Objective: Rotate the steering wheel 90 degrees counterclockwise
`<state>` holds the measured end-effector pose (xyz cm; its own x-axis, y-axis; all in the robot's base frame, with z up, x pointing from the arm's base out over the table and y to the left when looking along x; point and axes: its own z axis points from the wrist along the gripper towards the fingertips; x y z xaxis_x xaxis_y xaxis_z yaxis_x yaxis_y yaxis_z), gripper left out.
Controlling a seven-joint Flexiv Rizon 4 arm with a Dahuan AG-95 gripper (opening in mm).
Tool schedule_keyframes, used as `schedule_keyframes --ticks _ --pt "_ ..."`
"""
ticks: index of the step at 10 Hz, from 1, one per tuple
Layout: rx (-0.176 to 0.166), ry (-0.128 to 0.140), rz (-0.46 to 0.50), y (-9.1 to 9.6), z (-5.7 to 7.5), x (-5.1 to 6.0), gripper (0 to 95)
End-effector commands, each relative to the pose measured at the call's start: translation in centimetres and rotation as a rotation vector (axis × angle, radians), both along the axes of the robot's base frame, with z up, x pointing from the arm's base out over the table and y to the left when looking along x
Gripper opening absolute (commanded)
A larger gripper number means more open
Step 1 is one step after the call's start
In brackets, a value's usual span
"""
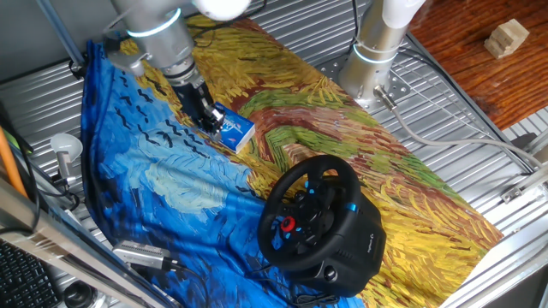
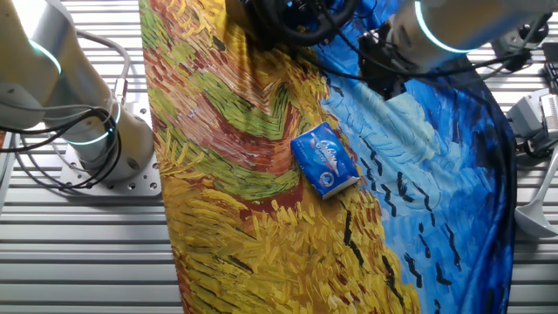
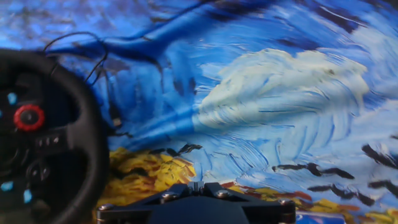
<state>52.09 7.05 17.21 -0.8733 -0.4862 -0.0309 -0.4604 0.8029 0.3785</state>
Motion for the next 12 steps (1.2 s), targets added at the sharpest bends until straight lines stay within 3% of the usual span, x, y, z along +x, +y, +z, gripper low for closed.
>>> schedule_keyframes --ticks 1,3,4,8,9,10,11,12 --pt "0.030 0.012 0.058 0.0 0.0 -0.1 0.0" --pt "0.037 0.033 0.082 0.6 0.4 0.1 0.0" --pt "0.033 0.041 0.098 1.8 1.1 0.2 0.0" --pt "0.010 0.078 0.031 9.2 3.7 -2.2 0.0" --pt "-0.012 0.099 -0.024 12.3 4.5 -3.1 0.0" --pt "-0.019 0.107 -0.046 13.6 4.6 -3.5 0.0" --pt "-0.032 0.122 -0.095 16.6 4.7 -4.3 0.0" --pt "-0.040 0.132 -0.127 18.4 4.5 -4.8 0.0"
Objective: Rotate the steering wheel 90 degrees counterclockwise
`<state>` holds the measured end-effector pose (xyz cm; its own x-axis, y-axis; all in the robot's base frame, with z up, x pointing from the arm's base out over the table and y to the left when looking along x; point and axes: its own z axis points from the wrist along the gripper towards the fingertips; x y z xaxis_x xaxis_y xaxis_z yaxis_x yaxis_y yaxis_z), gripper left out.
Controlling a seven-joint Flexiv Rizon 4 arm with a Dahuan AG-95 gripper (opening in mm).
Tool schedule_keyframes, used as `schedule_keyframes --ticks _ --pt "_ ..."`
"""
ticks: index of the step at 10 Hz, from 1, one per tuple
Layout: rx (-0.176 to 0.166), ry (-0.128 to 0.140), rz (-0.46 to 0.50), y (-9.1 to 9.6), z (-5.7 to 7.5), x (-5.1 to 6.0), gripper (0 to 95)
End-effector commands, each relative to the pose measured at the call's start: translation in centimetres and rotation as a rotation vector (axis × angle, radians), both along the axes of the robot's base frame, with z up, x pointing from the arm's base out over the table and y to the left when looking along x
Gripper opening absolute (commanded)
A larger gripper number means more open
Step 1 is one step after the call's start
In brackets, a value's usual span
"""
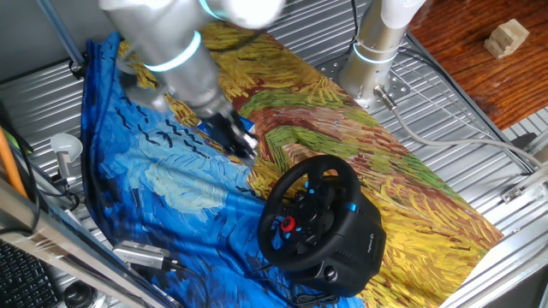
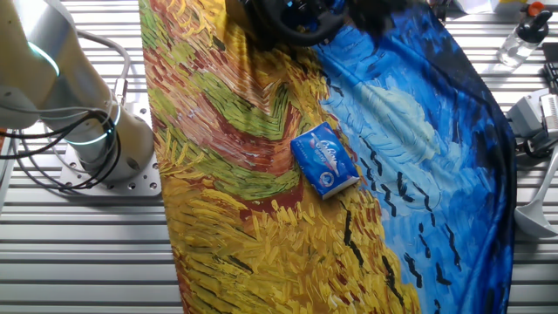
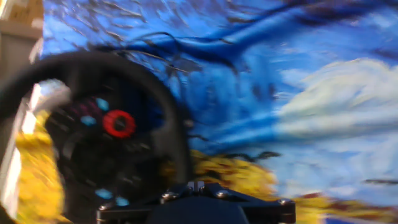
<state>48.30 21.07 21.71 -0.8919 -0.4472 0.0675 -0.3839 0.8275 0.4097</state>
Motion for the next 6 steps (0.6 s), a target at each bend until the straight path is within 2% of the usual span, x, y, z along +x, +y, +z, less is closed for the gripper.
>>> schedule_keyframes --ticks 1,2,6 --pt "-0.041 0.036 -0.106 6.29 -0.25 -1.44 0.0" --pt "-0.041 0.040 -0.095 7.20 -0.38 -1.61 0.0" --pt "-0.054 0.047 -0.078 7.13 -0.34 -1.68 0.0"
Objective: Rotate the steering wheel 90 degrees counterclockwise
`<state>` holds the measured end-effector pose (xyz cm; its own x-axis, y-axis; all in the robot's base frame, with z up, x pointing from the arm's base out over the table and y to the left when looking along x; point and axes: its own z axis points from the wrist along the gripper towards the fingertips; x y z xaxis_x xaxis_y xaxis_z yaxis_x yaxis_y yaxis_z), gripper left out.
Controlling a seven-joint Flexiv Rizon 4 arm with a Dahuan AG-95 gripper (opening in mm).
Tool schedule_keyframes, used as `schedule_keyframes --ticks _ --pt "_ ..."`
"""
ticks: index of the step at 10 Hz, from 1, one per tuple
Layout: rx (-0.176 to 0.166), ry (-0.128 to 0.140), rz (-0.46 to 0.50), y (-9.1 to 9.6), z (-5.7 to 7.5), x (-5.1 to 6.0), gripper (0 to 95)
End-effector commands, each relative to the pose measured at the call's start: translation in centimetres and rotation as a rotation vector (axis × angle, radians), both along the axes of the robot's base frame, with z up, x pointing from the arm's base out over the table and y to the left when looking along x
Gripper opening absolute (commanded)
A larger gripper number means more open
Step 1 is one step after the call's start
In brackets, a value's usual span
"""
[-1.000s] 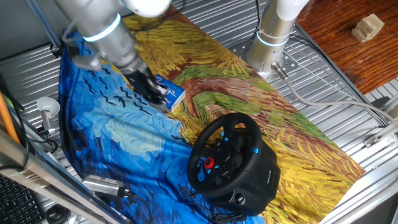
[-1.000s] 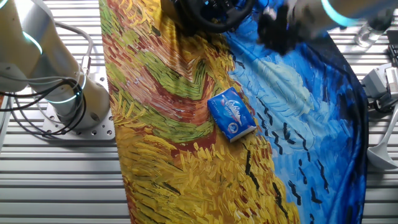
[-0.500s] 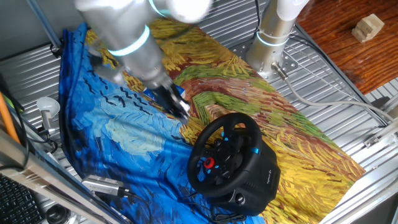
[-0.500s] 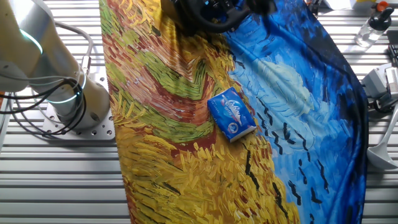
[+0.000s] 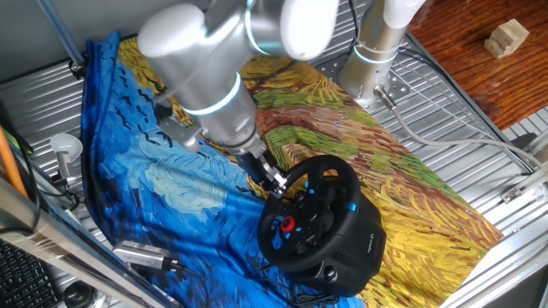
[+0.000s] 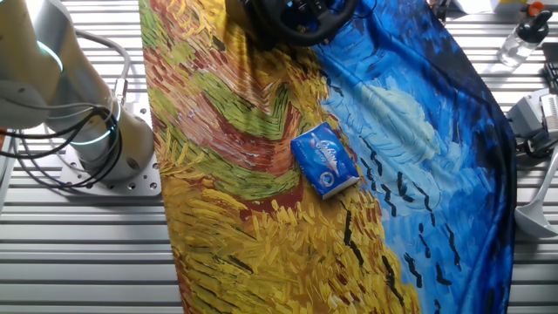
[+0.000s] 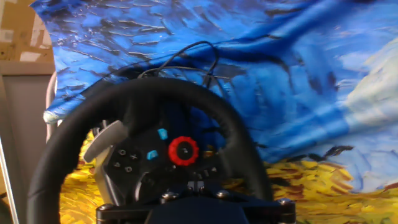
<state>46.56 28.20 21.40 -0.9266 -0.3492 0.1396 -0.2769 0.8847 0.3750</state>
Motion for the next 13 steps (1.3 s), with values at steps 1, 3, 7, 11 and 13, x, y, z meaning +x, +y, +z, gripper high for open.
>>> schedule_keyframes --ticks 1,3,7,11,13 --pt "0.006 -0.005 0.023 -0.02 -0.02 0.05 0.0" --pt "0.003 0.001 0.026 -0.02 -0.02 0.05 0.0" --pt "0.031 -0.021 0.084 -0.02 -0.02 0.05 0.0" --pt "0.060 -0.039 0.168 -0.02 -0.02 0.05 0.0" --pt "0.091 -0.033 0.175 -0.02 -0.02 0.05 0.0"
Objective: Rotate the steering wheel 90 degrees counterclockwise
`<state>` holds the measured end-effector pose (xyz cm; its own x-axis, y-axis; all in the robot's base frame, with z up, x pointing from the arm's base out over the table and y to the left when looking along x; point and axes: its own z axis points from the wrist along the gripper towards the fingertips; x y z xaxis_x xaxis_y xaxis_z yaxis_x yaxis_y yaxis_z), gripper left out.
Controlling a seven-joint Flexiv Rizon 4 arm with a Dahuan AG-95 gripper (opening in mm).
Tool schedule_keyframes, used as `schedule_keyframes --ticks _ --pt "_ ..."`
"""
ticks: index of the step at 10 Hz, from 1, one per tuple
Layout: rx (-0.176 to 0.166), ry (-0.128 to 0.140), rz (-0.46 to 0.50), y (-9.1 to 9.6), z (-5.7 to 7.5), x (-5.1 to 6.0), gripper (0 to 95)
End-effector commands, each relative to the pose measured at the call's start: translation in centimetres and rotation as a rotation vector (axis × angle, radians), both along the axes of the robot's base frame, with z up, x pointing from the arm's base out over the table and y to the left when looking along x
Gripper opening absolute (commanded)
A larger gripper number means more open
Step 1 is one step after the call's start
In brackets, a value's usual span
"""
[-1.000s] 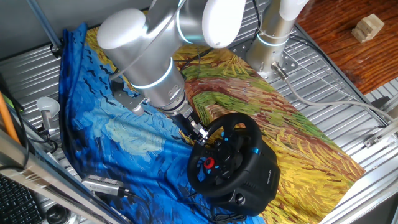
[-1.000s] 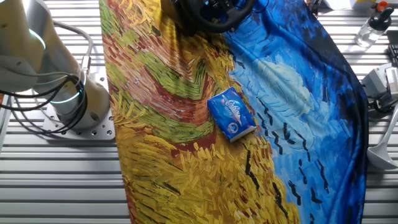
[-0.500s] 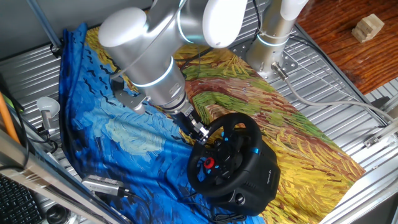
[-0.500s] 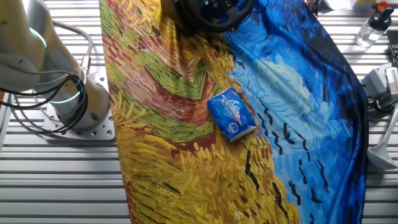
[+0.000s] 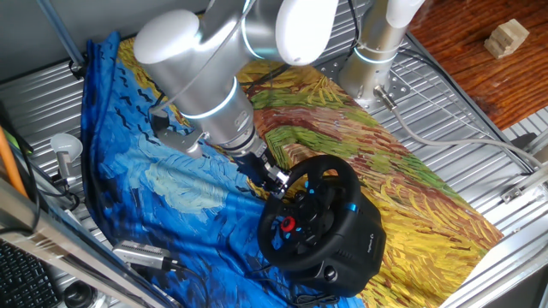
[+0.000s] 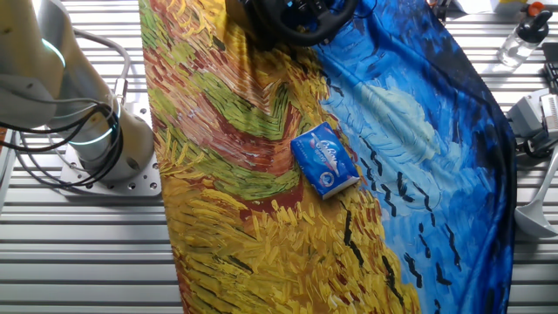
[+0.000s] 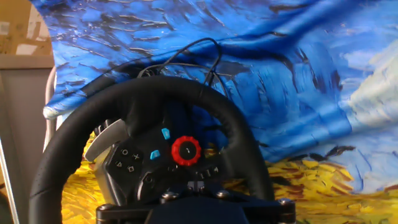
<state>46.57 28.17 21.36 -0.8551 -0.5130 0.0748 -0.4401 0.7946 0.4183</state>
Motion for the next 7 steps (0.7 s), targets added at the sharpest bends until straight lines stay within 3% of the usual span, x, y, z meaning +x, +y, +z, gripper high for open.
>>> schedule_keyframes --ticks 1,5,7 --pt "0.024 0.017 0.006 0.01 0.02 0.05 0.0" --pt "0.047 0.034 0.042 0.01 0.02 0.05 0.0" --pt "0.088 0.059 0.076 -0.04 0.13 -0.20 0.0"
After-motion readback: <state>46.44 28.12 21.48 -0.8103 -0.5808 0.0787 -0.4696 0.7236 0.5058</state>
